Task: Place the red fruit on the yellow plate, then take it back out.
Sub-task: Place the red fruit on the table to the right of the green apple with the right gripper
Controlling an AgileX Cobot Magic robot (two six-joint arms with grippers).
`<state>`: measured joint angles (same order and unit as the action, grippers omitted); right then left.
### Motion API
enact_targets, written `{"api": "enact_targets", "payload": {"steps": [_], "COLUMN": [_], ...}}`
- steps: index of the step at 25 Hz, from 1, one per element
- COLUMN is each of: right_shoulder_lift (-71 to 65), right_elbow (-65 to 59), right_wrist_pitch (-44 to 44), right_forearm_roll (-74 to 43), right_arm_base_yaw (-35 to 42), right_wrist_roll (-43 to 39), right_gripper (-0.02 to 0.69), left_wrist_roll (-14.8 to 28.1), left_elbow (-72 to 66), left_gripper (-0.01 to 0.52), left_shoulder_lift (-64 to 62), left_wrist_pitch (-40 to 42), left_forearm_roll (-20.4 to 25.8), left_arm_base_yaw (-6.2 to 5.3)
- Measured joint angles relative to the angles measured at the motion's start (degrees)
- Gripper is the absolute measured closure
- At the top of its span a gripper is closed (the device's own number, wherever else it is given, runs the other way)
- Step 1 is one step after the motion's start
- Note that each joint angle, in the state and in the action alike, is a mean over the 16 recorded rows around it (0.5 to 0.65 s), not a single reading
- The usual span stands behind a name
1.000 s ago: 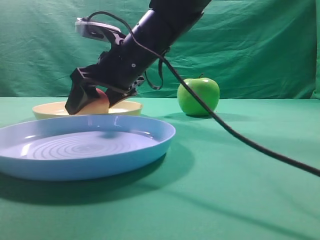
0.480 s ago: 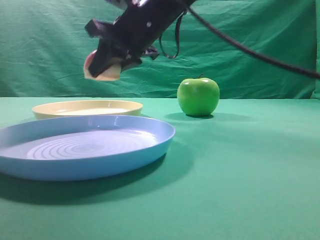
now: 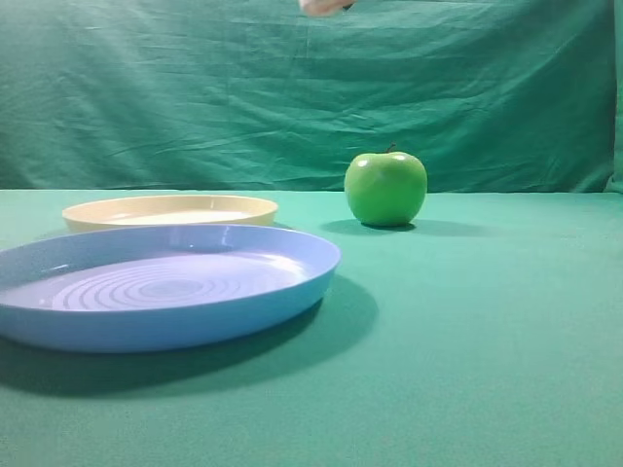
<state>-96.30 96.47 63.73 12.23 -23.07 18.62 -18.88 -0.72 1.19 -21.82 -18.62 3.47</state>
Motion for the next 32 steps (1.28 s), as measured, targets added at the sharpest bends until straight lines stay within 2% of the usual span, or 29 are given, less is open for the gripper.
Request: {"api": "enact_targets", "payload": {"steps": [7, 17, 27, 32], "right_shoulder_lift": [10.3, 15.8, 13.5, 11.6], "right_elbow": [-19.8, -47.9, -58.0, -58.8], "right_wrist_pitch": [-5.5, -24.3, -38.2, -40.6], "right_forearm_roll": [-3.8, -3.6, -3.1, -3.0], "right_arm_base_yaw": [4.1, 8.1, 8.7, 8.7], "right_wrist_roll": [-3.5, -4.2, -3.1, -2.4], "right_gripper": [0.469, 0.469, 0.467, 0.416], "left_wrist_roll": [0.0, 0.0, 0.0, 0.0], "left_elbow": [0.0, 0.0, 0.0, 0.0], "left_gripper": [0.514, 0.514, 0.514, 0.514], "left_shoulder_lift": [0.0, 0.0, 0.0, 0.0], "left_wrist_pitch": [0.0, 0.0, 0.0, 0.0], "left_forearm_roll": [0.0, 0.0, 0.0, 0.0], "left_arm_base_yaw": [0.00, 0.00, 0.00, 0.00]}}
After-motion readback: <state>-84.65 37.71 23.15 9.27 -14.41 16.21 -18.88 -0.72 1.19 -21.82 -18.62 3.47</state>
